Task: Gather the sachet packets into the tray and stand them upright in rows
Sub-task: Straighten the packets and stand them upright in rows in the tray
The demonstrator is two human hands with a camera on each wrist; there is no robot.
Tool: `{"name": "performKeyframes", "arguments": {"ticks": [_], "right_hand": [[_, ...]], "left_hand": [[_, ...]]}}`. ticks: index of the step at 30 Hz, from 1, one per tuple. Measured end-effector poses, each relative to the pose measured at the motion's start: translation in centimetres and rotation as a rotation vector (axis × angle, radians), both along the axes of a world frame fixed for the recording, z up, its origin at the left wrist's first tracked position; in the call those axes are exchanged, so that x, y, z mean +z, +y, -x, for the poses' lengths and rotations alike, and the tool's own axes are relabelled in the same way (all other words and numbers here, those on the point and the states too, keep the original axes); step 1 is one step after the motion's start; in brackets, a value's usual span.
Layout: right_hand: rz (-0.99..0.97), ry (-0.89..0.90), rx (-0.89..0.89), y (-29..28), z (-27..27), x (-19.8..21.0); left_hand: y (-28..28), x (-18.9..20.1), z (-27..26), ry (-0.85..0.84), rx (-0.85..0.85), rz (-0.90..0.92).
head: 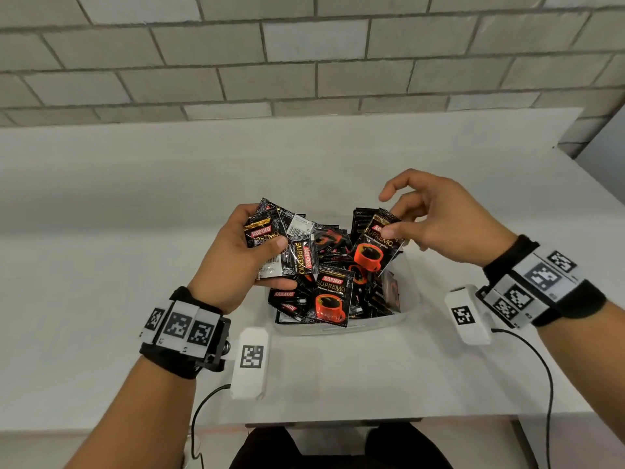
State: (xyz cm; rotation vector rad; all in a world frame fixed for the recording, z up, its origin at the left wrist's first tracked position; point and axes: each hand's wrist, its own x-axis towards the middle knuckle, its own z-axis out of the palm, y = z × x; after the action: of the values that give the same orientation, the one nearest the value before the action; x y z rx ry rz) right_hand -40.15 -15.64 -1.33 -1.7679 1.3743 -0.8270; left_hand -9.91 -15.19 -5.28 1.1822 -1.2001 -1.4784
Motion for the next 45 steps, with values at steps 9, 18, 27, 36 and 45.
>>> {"name": "performKeyframes", "arguments": {"ticks": [9,18,27,36,45], "right_hand": [[0.292,0.502,-0.007,-1.4,-0.4,-1.9],[0.229,0.712,0.028,-2.3,-1.2,-3.0],[0.123,0.588,0.029,-4.6,-0.5,-3.4],[0.178,0.588,0.09,-5.0,-1.0,-3.3],[0.168,0.592,0.056,-4.8,-0.5,-3.4]], "left_hand": [[0.1,0.1,-0.4,-0.003,0.012,-0.005],[0.1,0.0,-0.5,-0.011,0.002,-0.004],[0.1,0.7,-0.5,-0.031,-0.028,0.023],[0.0,0.5,-0.6,-0.039,-0.034,0.02],[0.1,0.7,-0.2,-0.034,-0.04,0.016]]}}
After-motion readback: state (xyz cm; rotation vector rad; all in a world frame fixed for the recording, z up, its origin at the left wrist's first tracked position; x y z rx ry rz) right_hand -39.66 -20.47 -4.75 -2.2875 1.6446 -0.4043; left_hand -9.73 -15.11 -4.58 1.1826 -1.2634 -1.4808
